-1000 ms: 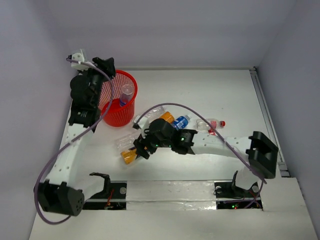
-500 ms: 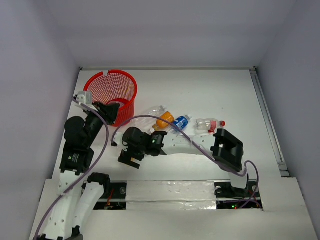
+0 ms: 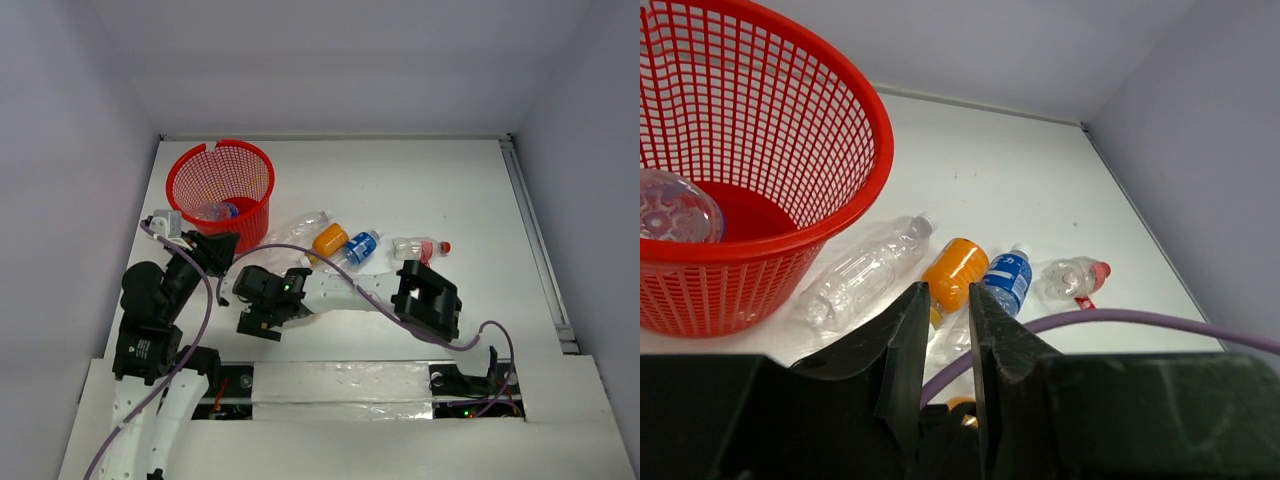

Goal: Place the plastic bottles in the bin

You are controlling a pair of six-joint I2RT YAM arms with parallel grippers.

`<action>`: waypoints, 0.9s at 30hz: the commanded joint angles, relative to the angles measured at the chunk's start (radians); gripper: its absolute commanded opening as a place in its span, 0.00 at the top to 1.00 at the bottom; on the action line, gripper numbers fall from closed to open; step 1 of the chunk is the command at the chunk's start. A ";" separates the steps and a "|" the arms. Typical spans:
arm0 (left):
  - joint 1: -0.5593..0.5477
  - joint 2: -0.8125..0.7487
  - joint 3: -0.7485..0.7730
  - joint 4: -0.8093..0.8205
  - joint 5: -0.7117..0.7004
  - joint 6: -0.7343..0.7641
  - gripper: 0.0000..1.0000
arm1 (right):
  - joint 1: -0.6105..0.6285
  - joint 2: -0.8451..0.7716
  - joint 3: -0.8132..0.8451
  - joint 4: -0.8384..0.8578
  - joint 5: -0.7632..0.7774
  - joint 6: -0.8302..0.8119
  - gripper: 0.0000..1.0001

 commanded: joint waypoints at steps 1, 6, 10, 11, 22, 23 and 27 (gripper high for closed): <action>0.005 0.014 0.035 0.015 0.028 0.018 0.80 | 0.039 -0.005 0.007 0.001 -0.008 0.012 0.09; 0.005 0.026 0.066 0.030 0.040 0.019 0.80 | 0.059 -0.037 -0.050 0.099 -0.013 0.061 0.15; 0.005 0.041 0.061 0.046 0.057 0.016 0.78 | 0.068 -0.059 -0.074 0.142 -0.002 0.093 0.35; 0.005 0.038 0.054 0.050 0.071 0.012 0.77 | 0.068 -0.066 -0.094 0.162 0.005 0.100 0.36; 0.005 -0.011 0.021 0.124 0.119 -0.054 0.74 | 0.028 -0.482 -0.311 0.417 0.071 0.198 0.46; 0.005 -0.012 0.029 0.132 0.131 -0.057 0.74 | 0.001 -0.502 -0.315 0.470 0.082 0.230 0.46; 0.005 -0.032 0.066 0.167 0.185 -0.084 0.72 | -0.103 -0.571 -0.317 0.637 0.079 0.305 0.46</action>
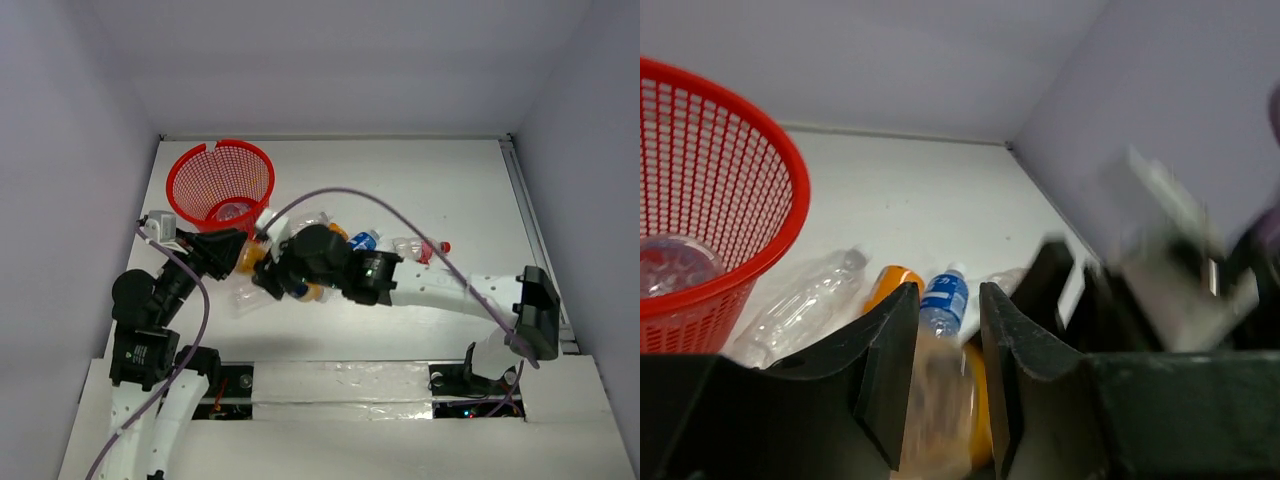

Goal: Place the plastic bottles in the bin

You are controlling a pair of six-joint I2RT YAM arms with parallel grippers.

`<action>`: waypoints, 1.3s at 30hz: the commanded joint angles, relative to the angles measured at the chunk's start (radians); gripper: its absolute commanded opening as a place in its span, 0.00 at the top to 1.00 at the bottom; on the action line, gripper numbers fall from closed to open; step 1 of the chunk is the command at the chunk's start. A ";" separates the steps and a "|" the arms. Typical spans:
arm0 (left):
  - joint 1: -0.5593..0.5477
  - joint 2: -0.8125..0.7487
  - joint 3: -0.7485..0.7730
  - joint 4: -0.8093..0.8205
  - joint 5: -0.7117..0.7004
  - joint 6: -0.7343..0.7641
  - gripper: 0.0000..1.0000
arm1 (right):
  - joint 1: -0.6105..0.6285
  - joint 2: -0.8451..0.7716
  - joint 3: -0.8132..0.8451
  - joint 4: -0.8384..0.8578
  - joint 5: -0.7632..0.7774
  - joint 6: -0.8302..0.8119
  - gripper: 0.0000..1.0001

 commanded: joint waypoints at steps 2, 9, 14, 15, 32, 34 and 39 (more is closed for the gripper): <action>0.000 -0.040 0.068 0.091 0.086 -0.028 0.72 | -0.129 -0.054 0.017 0.338 0.013 0.151 0.47; 0.000 -0.083 0.059 0.063 0.079 0.000 0.70 | -0.279 0.013 0.129 0.609 -0.036 0.330 0.49; -0.009 -0.089 0.030 0.036 0.069 0.023 0.69 | -0.325 0.175 0.312 0.712 -0.071 0.383 0.50; -0.022 -0.092 0.028 0.029 0.062 0.027 0.68 | -0.325 0.201 0.341 0.721 -0.071 0.390 0.50; -0.054 -0.057 -0.076 -0.101 0.083 0.069 0.30 | -0.364 0.601 0.769 0.718 -0.052 0.400 0.36; -0.054 -0.053 -0.096 -0.104 0.092 0.063 0.30 | -0.373 0.571 0.699 0.742 -0.045 0.387 0.28; -0.054 -0.048 -0.131 -0.095 0.137 0.049 0.30 | -0.373 0.559 0.702 0.686 -0.067 0.347 0.17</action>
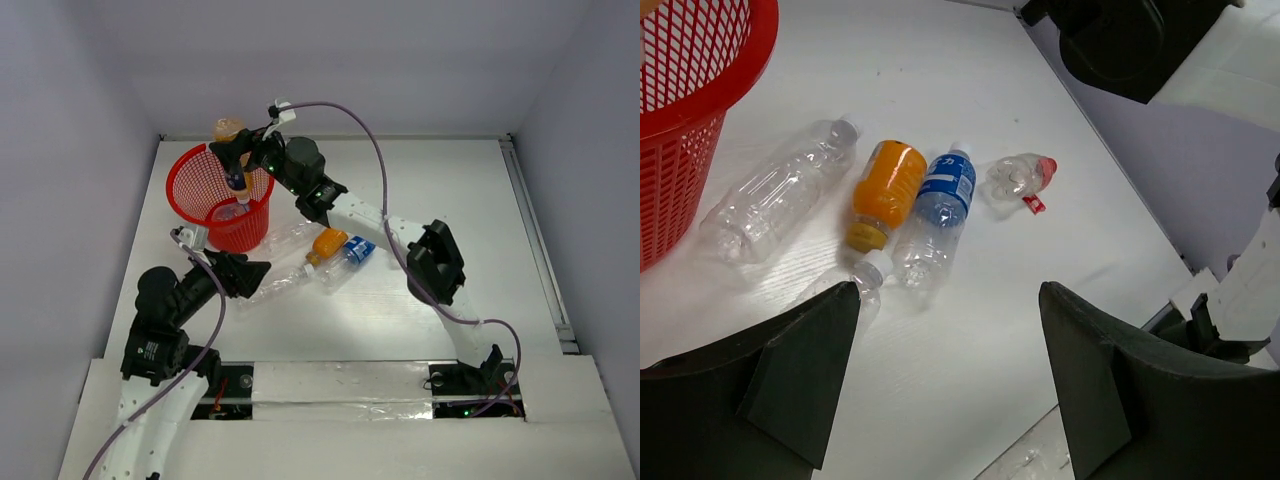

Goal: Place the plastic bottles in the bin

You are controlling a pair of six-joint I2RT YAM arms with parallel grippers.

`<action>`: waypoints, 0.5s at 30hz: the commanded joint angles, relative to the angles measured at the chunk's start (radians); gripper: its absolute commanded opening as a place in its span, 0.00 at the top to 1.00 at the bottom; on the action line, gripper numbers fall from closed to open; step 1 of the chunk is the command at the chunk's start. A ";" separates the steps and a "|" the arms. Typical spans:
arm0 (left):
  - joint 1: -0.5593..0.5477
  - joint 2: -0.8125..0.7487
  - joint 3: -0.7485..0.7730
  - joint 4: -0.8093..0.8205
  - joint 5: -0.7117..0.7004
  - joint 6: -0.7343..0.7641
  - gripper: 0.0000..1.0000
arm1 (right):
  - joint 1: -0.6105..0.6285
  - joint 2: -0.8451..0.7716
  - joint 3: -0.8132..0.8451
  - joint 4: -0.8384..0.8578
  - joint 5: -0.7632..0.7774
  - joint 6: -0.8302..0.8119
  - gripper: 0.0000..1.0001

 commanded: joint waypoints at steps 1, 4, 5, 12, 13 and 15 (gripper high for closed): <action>-0.004 0.007 0.004 0.025 0.039 -0.008 0.30 | -0.003 -0.073 -0.003 0.045 -0.006 -0.040 0.12; -0.004 0.033 0.013 0.005 0.011 0.005 0.30 | -0.003 -0.098 -0.020 0.038 -0.009 -0.047 0.06; -0.004 0.060 0.021 -0.002 0.001 0.011 0.30 | -0.003 -0.113 -0.031 0.032 -0.009 -0.057 0.05; -0.004 0.180 0.047 -0.006 0.013 0.028 0.28 | -0.003 -0.285 -0.233 0.087 0.014 -0.090 0.08; -0.004 0.198 0.052 -0.003 0.017 0.032 0.28 | -0.003 -0.347 -0.265 0.088 0.021 -0.093 0.16; -0.014 0.264 0.065 0.004 0.023 0.035 0.29 | -0.003 -0.421 -0.337 0.087 0.055 -0.104 0.37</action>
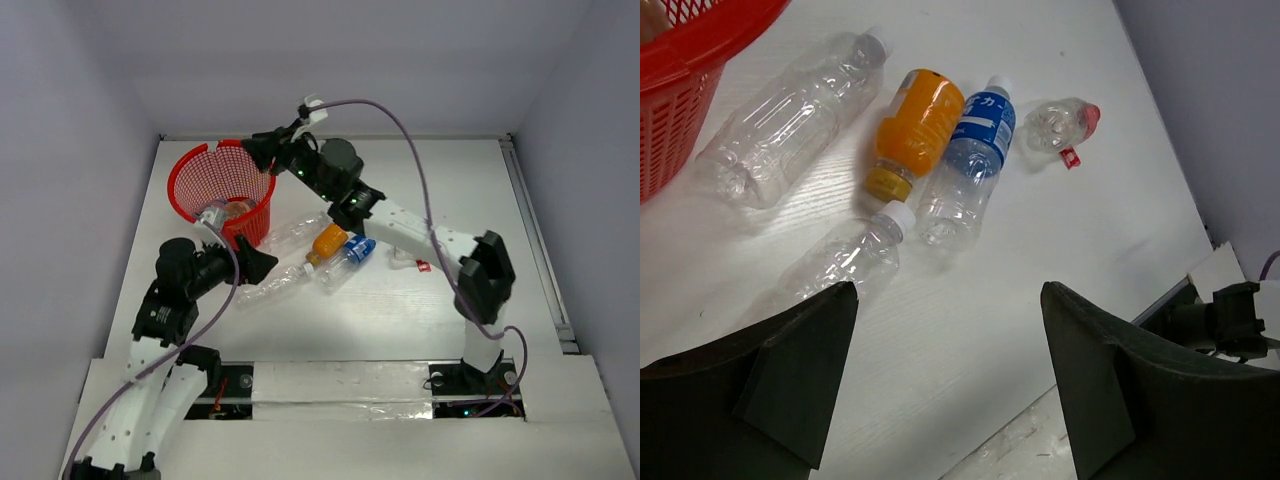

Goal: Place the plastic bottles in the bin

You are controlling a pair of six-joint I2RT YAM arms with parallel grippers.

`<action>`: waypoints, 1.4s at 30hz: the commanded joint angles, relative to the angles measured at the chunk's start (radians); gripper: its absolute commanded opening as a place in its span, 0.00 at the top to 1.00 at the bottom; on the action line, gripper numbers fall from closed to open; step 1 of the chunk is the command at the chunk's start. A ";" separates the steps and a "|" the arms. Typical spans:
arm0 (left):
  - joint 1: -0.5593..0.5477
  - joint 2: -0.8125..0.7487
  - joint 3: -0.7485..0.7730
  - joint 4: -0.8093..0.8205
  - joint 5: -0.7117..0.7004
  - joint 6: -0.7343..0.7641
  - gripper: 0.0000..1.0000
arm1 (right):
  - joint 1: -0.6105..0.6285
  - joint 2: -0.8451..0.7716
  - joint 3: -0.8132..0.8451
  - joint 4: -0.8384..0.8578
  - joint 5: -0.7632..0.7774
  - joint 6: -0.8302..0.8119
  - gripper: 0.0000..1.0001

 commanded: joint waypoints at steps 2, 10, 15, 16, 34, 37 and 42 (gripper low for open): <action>-0.029 0.133 0.080 0.038 0.015 0.030 0.29 | -0.001 -0.263 -0.176 0.078 0.078 -0.027 0.82; -0.317 0.446 0.255 -0.071 -0.342 0.066 0.28 | -0.001 -0.663 -0.604 0.026 0.172 0.051 0.90; -0.399 0.572 0.378 -0.220 -0.569 0.163 0.24 | -0.001 -0.885 -0.803 -0.037 0.212 0.106 0.54; -0.399 0.572 0.381 -0.231 -0.575 0.177 0.23 | -0.001 -0.912 -0.825 -0.043 0.212 0.106 0.51; -0.440 0.871 0.374 -0.340 -0.453 0.194 0.08 | -0.001 -1.233 -0.957 -0.255 0.272 0.039 0.38; -0.440 0.874 0.357 -0.351 -0.457 0.189 0.06 | -0.001 -1.242 -0.971 -0.247 0.259 0.045 0.38; -0.440 0.952 0.357 -0.357 -0.468 0.184 0.06 | -0.001 -1.245 -0.969 -0.256 0.230 0.045 0.38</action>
